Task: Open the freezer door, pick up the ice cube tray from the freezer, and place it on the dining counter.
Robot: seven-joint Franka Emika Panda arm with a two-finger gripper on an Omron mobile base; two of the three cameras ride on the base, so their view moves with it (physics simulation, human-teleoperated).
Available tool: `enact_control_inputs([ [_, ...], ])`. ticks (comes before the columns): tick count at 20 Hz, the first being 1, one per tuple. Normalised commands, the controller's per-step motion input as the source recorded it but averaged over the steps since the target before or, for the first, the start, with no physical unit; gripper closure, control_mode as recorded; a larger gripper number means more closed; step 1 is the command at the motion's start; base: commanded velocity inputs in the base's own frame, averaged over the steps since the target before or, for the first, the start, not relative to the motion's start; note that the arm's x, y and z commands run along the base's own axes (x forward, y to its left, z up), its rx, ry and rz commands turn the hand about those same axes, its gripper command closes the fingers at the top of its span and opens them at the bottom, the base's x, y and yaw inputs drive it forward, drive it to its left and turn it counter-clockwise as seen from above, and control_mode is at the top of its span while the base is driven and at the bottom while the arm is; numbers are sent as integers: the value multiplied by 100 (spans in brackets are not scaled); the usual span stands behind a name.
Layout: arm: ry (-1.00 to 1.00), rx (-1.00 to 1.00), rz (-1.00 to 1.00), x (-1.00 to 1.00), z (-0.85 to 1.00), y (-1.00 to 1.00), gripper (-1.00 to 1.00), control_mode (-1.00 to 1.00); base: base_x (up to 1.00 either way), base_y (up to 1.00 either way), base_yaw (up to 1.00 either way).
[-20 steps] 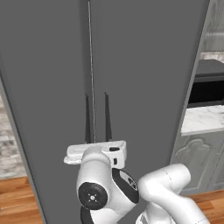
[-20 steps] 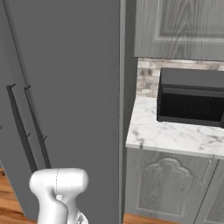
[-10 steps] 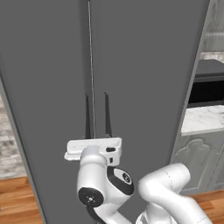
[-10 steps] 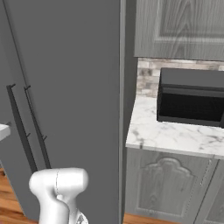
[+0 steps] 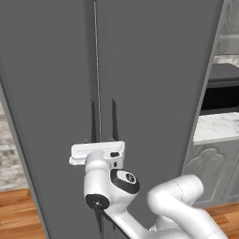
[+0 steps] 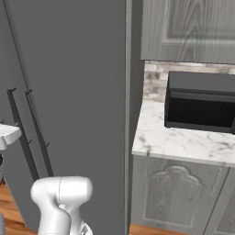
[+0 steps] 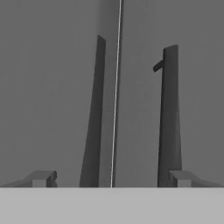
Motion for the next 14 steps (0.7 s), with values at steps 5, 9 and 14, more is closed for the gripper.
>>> enact_control_inputs([
  [5, 0, 0, 0, 30, 0, 17, -100, -100, 0, 0, 0],
  [9, 0, 0, 0, 34, 0, 20, -100, -100, 0, 0, 0],
  [14, 0, 0, 0, 32, 0, 10, -100, -100, 0, 0, 0],
])
